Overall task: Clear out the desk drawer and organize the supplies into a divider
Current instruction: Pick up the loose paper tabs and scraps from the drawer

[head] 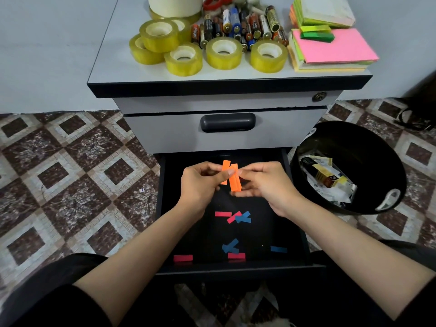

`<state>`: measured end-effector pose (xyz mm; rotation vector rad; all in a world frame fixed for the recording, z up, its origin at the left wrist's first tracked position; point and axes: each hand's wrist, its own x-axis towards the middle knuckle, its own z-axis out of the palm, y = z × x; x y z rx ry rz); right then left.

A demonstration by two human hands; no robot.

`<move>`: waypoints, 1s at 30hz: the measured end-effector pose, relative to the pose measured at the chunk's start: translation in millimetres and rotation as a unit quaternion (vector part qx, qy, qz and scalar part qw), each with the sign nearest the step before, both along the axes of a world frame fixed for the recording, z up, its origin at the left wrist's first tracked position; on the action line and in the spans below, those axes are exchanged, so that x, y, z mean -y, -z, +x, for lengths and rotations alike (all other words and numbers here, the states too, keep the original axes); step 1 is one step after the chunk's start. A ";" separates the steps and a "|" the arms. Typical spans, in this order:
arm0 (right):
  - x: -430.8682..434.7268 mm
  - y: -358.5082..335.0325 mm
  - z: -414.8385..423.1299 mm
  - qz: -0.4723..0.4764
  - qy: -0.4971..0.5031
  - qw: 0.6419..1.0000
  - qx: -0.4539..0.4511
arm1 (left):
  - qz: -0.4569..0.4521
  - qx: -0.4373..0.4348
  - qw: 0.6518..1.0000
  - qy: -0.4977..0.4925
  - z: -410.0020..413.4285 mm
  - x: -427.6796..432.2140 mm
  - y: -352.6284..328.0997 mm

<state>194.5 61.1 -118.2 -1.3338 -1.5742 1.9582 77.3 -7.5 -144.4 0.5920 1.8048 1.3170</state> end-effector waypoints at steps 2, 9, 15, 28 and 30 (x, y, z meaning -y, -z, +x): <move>0.9 0.4 -0.8 -0.002 -0.009 1.000 -0.005 | 0.003 -0.001 1.000 0.002 0.7 0.5 0.6; -3.8 3.2 -1.4 0.012 0.045 0.998 0.036 | 0.012 0.045 0.999 -0.006 -1.0 0.0 -3.8; -5.3 4.2 0.5 0.004 0.060 0.998 0.030 | 0.020 0.064 0.998 0.012 2.0 -0.7 -4.9; -4.9 2.3 1.2 -0.022 0.030 0.999 0.002 | 0.024 0.072 0.996 0.040 2.8 0.1 -7.0; -6.8 3.3 1.4 -0.004 0.026 1.000 0.015 | 0.017 0.037 0.997 0.062 0.6 -1.4 -7.9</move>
